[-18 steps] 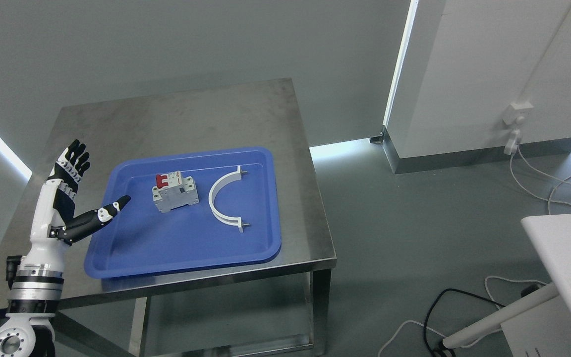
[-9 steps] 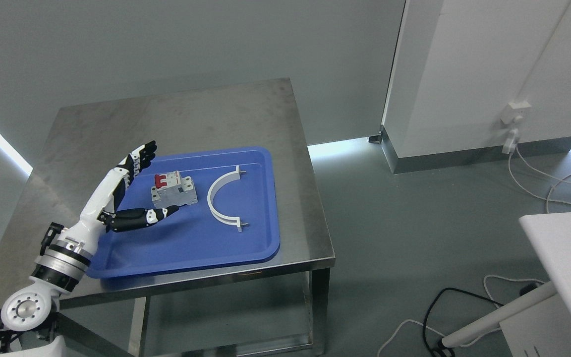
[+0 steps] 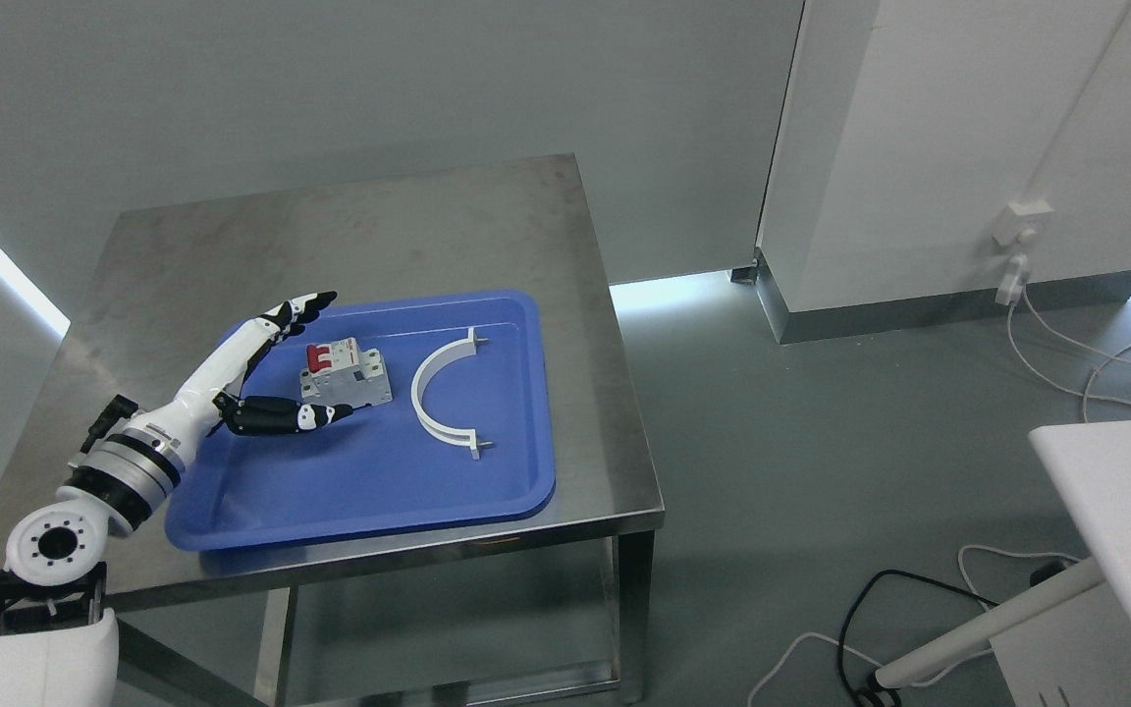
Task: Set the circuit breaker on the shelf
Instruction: 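Close the left hand fingers around the circuit breaker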
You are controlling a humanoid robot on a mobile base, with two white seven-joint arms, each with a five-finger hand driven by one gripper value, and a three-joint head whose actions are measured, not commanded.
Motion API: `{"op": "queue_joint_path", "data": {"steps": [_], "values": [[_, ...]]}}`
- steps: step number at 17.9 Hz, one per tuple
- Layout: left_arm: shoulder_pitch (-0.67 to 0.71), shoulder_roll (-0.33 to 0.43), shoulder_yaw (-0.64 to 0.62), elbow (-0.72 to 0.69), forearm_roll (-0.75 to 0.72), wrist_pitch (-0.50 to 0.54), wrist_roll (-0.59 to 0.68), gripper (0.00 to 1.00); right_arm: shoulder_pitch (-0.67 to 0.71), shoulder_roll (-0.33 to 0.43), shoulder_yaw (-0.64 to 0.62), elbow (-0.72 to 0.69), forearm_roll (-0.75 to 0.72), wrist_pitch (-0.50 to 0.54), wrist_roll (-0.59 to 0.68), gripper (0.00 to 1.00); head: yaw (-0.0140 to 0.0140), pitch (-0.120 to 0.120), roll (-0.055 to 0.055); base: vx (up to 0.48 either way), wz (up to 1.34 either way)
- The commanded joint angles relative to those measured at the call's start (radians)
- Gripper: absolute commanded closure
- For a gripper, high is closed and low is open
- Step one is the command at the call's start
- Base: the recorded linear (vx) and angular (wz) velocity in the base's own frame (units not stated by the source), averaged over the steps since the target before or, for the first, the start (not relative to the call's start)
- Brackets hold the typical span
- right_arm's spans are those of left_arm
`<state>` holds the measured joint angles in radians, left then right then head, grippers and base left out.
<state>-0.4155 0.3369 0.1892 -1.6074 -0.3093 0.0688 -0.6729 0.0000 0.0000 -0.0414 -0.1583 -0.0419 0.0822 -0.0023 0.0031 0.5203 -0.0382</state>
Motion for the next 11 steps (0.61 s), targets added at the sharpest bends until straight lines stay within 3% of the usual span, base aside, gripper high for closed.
{"op": "queue_joint_path", "data": {"steps": [1,11], "values": [[-0.031,0.037,-0.042,0.034,-0.048,0.014,-0.052,0.27,0.017,-0.017,0.000,0.000,0.000,-0.035,-0.001,0.00,0.0000,0.000,0.000,0.000,0.00],[-0.048,0.037,-0.033,0.086,-0.068,0.023,-0.079,0.50,0.017,-0.017,0.000,0.000,0.000,-0.035,-0.001,0.00,0.0000,0.000,0.000,0.000,0.00]]}}
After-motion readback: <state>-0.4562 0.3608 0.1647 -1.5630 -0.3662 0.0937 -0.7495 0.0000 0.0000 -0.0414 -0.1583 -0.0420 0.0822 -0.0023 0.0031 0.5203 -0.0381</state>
